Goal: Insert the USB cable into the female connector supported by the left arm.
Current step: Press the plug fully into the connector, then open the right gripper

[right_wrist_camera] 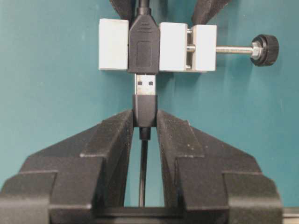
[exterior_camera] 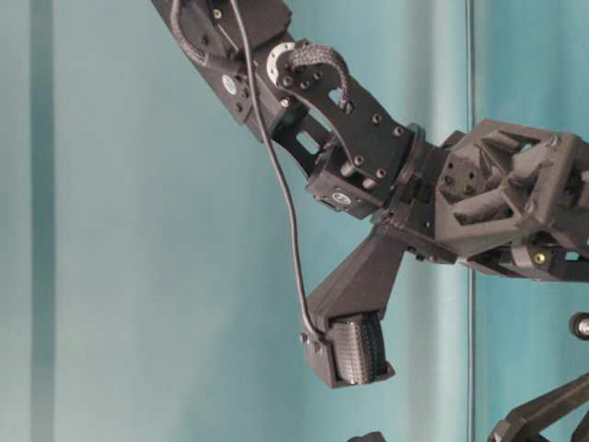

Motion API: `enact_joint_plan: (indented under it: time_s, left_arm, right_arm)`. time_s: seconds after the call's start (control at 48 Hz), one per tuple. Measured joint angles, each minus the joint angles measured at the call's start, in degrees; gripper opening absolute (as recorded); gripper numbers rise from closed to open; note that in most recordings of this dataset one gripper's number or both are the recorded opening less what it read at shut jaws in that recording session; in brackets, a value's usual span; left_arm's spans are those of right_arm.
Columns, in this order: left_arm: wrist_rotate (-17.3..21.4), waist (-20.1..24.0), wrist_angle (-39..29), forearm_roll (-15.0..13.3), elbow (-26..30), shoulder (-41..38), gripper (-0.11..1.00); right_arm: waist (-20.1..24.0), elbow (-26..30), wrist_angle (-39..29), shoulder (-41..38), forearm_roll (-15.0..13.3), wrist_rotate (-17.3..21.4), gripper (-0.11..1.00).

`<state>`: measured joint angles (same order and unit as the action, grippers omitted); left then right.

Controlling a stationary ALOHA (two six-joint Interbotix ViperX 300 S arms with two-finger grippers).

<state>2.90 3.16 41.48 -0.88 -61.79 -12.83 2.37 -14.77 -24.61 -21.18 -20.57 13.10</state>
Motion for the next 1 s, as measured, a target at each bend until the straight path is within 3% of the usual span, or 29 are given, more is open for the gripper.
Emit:
enact_joint_plan:
  time_s: [0.999]
  left_arm:
    - [-0.1, -0.2, -0.4, 0.1, 0.6, 0.0, 0.77]
  right_arm:
    - [0.7, 1.1, 1.7, -0.8, -0.3, 1.1, 0.19]
